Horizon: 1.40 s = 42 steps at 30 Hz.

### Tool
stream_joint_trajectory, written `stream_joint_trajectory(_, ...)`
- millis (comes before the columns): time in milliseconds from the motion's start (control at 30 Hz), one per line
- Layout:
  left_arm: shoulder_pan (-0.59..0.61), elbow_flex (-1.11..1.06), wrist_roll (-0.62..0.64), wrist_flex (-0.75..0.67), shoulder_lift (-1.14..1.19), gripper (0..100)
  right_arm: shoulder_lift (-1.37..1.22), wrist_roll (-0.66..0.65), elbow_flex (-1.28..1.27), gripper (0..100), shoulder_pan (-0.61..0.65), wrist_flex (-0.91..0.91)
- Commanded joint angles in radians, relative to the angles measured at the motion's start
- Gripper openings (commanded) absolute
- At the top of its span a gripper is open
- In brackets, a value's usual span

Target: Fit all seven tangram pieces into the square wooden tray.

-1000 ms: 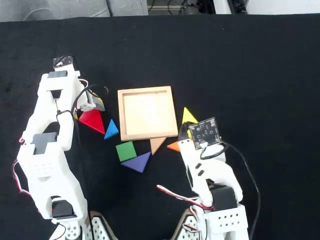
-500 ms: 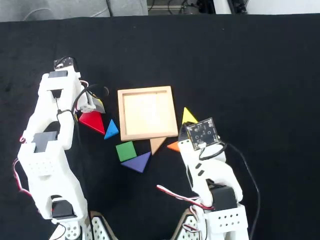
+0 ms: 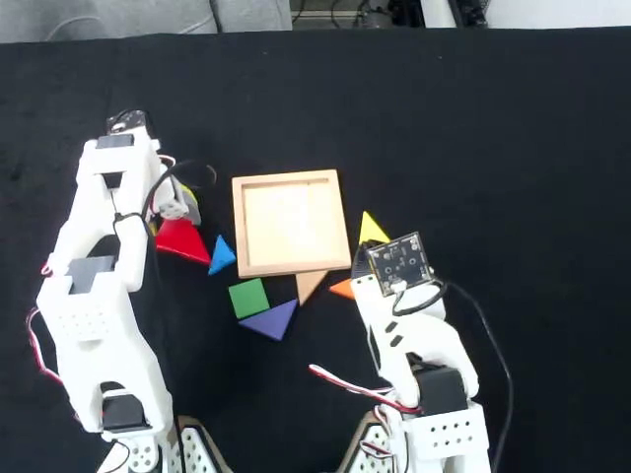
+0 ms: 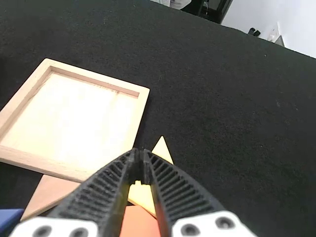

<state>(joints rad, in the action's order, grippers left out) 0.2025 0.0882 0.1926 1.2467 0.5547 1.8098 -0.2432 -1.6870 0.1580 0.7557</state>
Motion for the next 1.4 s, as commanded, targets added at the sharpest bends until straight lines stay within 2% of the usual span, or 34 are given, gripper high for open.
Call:
stream_joint_trajectory(0, 0.005, 0.012, 0.005, 0.008, 0.002, 15, 0.071, -0.008, 0.002, 1.2, -0.012, 0.006)
stream_joint_trajectory(200, 0.008, 0.005, 0.002, 0.014, 0.002, 14, 0.071, -0.008, 0.002, 1.2, -0.012, 0.006)
stream_joint_trajectory(267, 0.016, 0.01, -0.051, 0.015, -0.003, 15, 0.071, -0.009, 0.002, 1.2, -0.012, 0.006)
stream_joint_trajectory(333, 0.048, 0.025, -0.063, 0.054, -0.015, 21, 0.071, -0.009, 0.002, 1.2, -0.012, 0.006)
stream_joint_trajectory(433, 0.096, 0.079, 0.002, 0.187, -0.06, 33, 0.071, -0.009, 0.002, 1.2, -0.012, 0.006)
stream_joint_trajectory(567, 0.108, 0.007, 0.051, 0.244, -0.129, 35, 0.071, -0.009, 0.002, 1.2, -0.012, 0.006)
stream_joint_trajectory(700, 0.062, -0.162, 0.103, 0.189, -0.249, 35, 0.071, -0.009, 0.002, 1.2, -0.012, 0.006)
stream_joint_trajectory(833, -0.013, -0.394, 0.114, 0.06, -0.428, 35, 0.071, -0.009, 0.002, 1.2, -0.012, 0.006)
stream_joint_trajectory(967, 0.035, -0.556, 0.186, -0.12, -0.519, 35, 0.071, -0.009, 0.002, 1.2, -0.012, 0.006)
stream_joint_trajectory(1200, 0.065, -0.564, 0.308, -0.135, -0.468, 36, 0.071, -0.009, 0.002, 1.2, -0.014, 0.006)
stream_joint_trajectory(1367, 0.028, -0.512, 0.321, -0.104, -0.358, 36, 0.071, -0.009, 0.002, 1.2, -0.014, 0.006)
